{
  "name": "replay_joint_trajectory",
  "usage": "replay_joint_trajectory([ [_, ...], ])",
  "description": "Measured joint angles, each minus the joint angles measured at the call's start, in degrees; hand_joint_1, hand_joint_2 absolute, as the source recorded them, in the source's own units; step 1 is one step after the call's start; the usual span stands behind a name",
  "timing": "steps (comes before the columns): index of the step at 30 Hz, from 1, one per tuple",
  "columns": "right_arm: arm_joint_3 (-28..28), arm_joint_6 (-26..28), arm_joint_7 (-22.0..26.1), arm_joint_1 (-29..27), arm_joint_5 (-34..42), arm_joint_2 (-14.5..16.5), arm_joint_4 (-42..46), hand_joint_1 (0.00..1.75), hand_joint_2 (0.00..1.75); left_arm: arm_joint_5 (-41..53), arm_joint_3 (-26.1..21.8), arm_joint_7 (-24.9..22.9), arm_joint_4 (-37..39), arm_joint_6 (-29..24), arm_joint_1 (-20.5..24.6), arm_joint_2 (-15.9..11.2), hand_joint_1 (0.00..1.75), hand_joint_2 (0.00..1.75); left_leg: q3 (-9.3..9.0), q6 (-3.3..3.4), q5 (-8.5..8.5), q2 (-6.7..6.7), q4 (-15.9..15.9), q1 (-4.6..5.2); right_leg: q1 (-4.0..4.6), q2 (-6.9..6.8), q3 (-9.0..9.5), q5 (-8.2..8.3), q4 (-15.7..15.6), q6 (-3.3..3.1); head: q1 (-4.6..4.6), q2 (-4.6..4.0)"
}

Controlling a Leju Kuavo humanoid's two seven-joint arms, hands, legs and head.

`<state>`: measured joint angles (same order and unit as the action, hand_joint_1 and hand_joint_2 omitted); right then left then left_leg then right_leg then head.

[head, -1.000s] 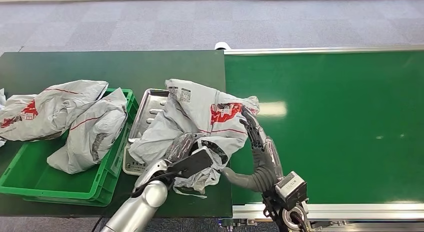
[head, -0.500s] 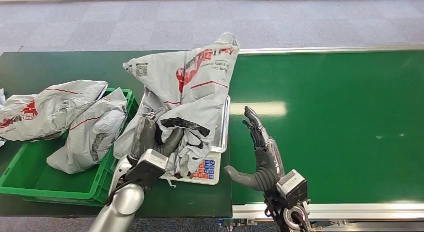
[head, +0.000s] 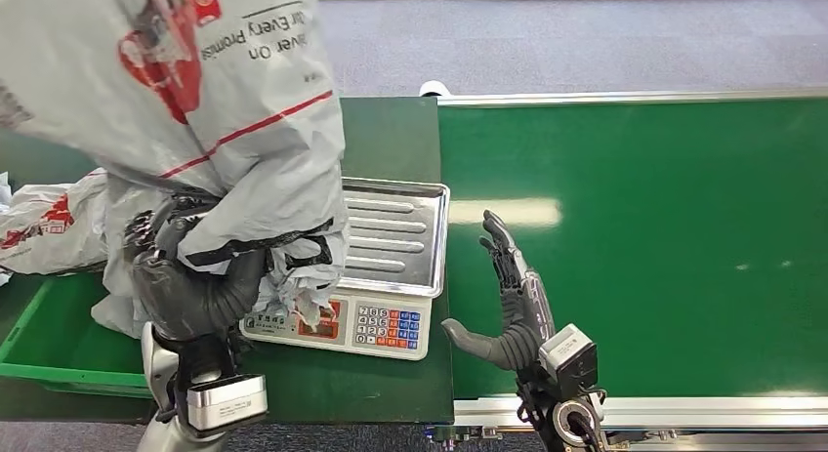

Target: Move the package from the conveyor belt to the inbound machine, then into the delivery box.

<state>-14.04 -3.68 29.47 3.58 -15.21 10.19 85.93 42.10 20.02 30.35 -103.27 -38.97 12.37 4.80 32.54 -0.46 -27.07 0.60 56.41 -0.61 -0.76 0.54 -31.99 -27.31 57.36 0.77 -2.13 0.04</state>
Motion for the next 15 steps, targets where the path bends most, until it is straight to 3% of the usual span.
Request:
replay_joint_trajectory([
  [3,-0.01,0.23,-0.19,-0.07,-0.05,0.00,-0.41,0.00,1.75,0.04,-1.73,-2.79,-0.33,-0.65,1.13,-0.67,1.64,1.75,-0.01,0.00,0.00,-0.01,0.00,0.00,0.00,0.00,0.01,0.00,0.00,0.00,0.00,0.00],
  [8,-0.08,1.23,-0.82,-0.42,-0.75,-0.01,-0.72,0.00,1.75,-1.55,-9.75,-8.99,4.87,1.42,4.05,-1.78,1.43,1.75,-0.07,0.00,0.02,-0.05,0.00,-0.01,0.01,0.02,0.03,0.02,0.00,-0.01,0.00,0.00],
  [12,-0.17,2.56,-1.11,-0.68,-1.61,-0.15,-1.00,0.00,1.75,-8.08,-15.81,-15.25,11.73,10.62,6.43,-3.02,1.51,1.75,-0.06,0.00,0.02,-0.05,0.00,-0.01,0.01,0.02,0.03,0.01,0.01,-0.01,0.02,0.00],
  [15,-0.44,3.57,-1.20,-0.68,-2.05,-0.36,-1.58,0.00,1.75,-8.90,-21.06,-19.41,21.93,14.42,9.98,-4.68,1.60,1.75,-0.06,-0.01,0.02,-0.18,0.00,-0.01,0.01,0.12,0.01,0.02,0.02,-0.01,0.02,0.00],
])
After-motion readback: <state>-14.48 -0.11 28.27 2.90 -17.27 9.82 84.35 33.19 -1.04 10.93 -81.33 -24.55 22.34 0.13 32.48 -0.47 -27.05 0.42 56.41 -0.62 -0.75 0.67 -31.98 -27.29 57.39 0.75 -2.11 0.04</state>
